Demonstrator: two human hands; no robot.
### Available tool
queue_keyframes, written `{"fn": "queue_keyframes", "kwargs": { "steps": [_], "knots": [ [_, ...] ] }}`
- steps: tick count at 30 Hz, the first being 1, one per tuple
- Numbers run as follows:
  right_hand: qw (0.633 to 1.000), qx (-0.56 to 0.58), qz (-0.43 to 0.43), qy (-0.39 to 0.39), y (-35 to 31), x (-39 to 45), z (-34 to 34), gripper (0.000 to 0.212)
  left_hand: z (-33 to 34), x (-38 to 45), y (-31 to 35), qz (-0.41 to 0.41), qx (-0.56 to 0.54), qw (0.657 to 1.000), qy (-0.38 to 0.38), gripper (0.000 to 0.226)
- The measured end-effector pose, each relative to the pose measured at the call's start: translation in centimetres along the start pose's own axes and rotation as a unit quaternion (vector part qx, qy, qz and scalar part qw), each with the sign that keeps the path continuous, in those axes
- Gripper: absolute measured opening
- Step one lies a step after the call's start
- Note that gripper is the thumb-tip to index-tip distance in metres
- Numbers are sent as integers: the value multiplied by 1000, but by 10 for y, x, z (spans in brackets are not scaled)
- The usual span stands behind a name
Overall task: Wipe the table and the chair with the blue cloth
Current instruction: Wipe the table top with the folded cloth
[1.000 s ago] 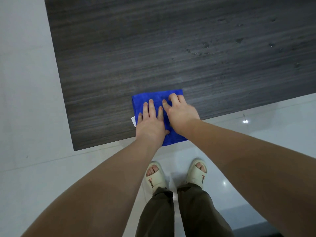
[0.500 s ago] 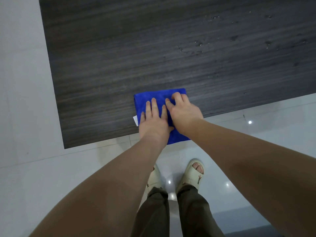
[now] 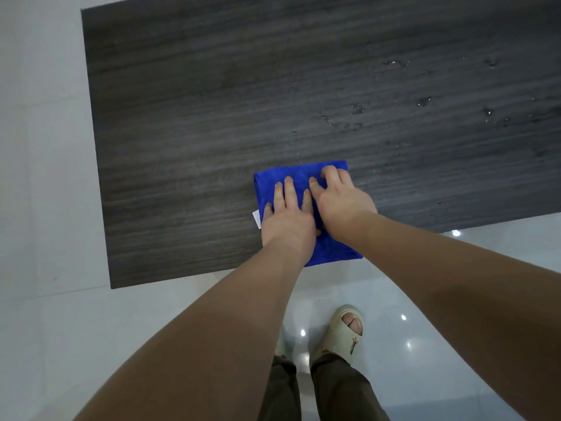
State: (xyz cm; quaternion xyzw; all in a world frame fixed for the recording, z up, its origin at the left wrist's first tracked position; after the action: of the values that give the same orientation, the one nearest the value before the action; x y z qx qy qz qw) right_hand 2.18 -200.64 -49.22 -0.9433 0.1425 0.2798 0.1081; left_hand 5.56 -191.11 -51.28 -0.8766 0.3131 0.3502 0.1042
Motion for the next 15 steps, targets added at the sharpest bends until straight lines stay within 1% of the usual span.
{"fn": "queue_keyframes", "kwargs": {
  "steps": [4, 9, 12, 15],
  "knots": [
    [1000, -10, -15, 4, 5, 21, -19, 82, -17, 20, -1, -8, -5, 1000, 2, 83],
    [1000, -15, -25, 1, 11, 53, -42, 85, -42, 47, -4, -15, -12, 1000, 19, 81],
    [999, -13, -32, 15, 13, 67, -53, 72, -54, 58, -6, -22, -18, 999, 20, 81],
    [999, -13, -33, 21, 17, 82, -64, 69, -67, 70, -8, -24, -17, 999, 21, 81]
  ]
}}
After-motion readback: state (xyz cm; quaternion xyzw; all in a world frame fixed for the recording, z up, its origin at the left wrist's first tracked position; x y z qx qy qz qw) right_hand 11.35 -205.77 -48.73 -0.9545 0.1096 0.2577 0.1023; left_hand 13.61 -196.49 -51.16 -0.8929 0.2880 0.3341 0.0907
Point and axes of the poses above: each hand's wrist, its own x-axis towards the middle knuckle, its own z-axis out of the palm, y = z × x, the point moved 3 cm from there along x, towards the middle knuckle, and after that the axes turned 4 degrees about -z, right-handed, at the moved point
